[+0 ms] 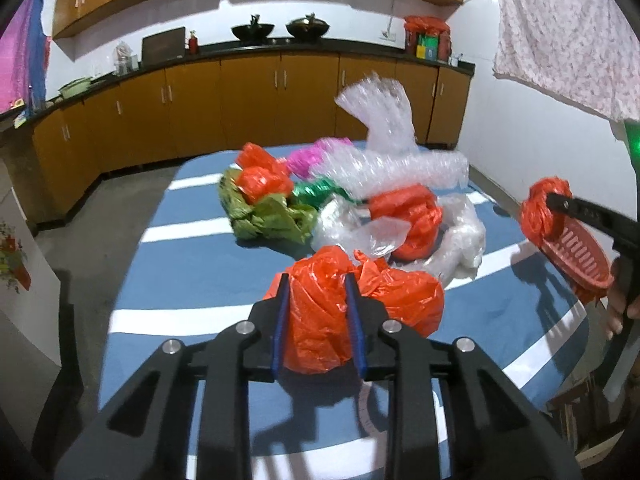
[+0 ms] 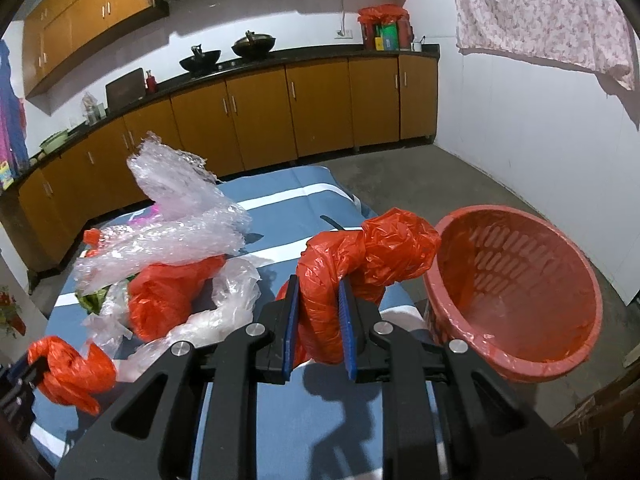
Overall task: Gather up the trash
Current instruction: 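Grasp the orange bag with the left tool while the right tool carries its bag toward the red basket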
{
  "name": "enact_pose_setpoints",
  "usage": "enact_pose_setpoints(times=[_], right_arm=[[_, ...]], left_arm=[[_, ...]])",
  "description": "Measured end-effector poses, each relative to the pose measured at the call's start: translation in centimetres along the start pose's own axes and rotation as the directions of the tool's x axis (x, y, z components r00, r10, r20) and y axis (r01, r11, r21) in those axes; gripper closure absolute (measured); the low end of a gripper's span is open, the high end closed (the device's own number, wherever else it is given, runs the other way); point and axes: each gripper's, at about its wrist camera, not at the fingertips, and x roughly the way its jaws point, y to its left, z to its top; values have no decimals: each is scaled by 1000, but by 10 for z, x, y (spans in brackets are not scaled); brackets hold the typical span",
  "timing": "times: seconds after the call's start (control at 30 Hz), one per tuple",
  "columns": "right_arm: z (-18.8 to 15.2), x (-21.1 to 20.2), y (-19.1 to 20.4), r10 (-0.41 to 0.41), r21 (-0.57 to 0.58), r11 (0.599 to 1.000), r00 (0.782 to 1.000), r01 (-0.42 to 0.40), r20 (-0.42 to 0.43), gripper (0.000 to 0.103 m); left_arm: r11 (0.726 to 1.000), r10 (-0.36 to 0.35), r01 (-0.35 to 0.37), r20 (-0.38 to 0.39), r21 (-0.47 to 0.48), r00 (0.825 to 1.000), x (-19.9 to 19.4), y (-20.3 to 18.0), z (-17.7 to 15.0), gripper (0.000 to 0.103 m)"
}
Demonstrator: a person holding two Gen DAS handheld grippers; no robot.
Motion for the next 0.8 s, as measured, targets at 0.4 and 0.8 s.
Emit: enact_pose_setpoints(times=[0.4, 0.8], right_arm=[[0, -34, -21, 16, 4, 1000, 999, -16, 43, 84], [9, -63, -96, -100, 94, 991, 991, 92, 85, 84]], left_arm=[[999, -45, 44, 132, 9, 990, -51, -22, 35, 77], [977, -199, 186, 147, 101, 969, -25, -121, 77, 77]])
